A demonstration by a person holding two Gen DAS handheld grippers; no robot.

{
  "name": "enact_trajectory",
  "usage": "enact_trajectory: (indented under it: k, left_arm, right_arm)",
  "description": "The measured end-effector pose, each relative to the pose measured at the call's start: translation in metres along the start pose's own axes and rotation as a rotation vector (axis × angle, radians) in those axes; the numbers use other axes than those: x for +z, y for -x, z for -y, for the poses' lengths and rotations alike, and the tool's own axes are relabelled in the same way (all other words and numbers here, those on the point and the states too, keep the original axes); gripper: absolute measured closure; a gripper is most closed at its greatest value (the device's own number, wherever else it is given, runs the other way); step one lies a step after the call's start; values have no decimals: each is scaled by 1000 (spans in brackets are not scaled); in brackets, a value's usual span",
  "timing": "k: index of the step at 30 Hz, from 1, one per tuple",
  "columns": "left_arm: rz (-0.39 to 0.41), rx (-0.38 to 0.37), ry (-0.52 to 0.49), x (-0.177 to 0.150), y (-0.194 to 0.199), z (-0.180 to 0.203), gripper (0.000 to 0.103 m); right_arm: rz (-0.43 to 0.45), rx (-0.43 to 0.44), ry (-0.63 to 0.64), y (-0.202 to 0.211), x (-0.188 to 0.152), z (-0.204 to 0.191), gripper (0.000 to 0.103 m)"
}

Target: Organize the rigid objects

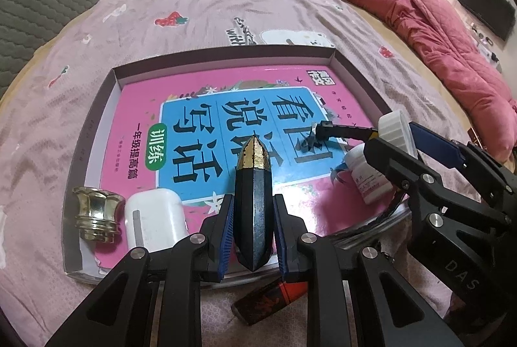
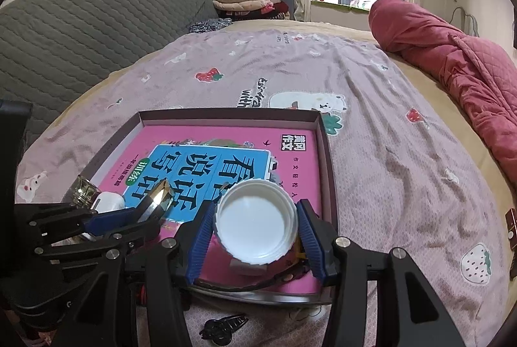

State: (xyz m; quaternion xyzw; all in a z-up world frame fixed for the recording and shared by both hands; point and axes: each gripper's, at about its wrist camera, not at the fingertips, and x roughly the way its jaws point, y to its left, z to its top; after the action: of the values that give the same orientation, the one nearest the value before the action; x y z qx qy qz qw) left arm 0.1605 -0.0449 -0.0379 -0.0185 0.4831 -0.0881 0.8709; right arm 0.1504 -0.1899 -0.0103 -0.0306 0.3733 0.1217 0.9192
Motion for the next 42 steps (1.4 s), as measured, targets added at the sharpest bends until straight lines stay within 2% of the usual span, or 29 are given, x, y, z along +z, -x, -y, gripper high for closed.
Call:
enact_trajectory:
  k: [12, 42]
  left_arm:
    - [-11, 7, 3, -1, -5, -1, 80]
    - [-27, 20, 47, 0, -6, -13, 80]
  right_arm:
    - [-11, -2, 45, -6, -4, -7, 52]
    - [-34, 8, 17, -11, -11, -5, 51]
